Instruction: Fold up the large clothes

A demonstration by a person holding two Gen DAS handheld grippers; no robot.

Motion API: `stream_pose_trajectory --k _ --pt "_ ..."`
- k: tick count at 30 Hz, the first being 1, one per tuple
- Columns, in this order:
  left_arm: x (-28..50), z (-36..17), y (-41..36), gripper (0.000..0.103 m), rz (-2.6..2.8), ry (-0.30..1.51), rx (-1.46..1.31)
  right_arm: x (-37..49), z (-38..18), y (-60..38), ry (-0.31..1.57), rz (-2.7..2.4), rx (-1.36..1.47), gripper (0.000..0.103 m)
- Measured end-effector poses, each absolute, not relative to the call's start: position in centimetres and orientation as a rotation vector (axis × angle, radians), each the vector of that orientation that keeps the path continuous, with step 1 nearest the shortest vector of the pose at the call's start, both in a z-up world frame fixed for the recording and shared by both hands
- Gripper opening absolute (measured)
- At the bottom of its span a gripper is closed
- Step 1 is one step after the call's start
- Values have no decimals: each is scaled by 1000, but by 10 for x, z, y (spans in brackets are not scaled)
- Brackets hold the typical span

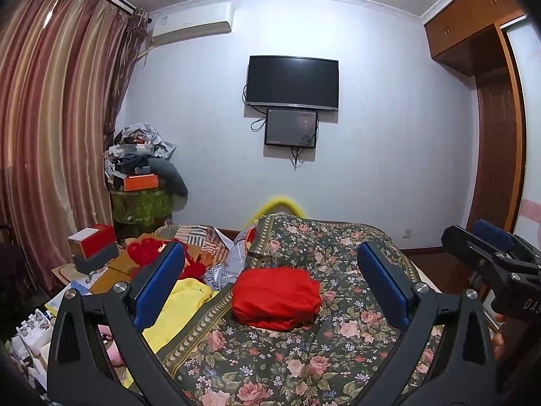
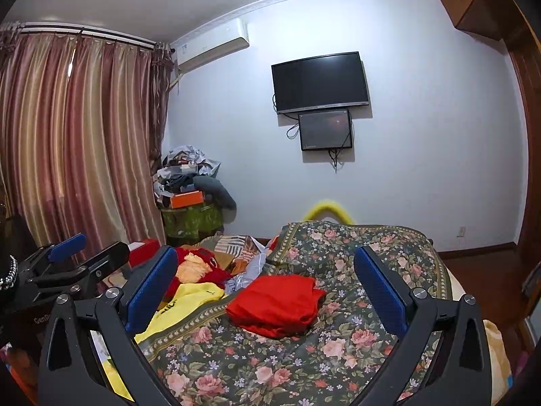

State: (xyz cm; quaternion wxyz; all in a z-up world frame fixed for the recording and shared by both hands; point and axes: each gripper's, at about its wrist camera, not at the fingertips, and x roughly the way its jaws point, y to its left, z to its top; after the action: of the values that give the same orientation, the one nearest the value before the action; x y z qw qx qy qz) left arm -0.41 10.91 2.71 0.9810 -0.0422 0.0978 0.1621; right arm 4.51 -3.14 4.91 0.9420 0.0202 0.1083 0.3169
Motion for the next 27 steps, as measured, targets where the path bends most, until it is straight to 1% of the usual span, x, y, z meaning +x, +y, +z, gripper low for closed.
stream_pose_trajectory --k 27 --pt "6 23 107 103 277 231 -59 47 50 -39 228 631 50 103"
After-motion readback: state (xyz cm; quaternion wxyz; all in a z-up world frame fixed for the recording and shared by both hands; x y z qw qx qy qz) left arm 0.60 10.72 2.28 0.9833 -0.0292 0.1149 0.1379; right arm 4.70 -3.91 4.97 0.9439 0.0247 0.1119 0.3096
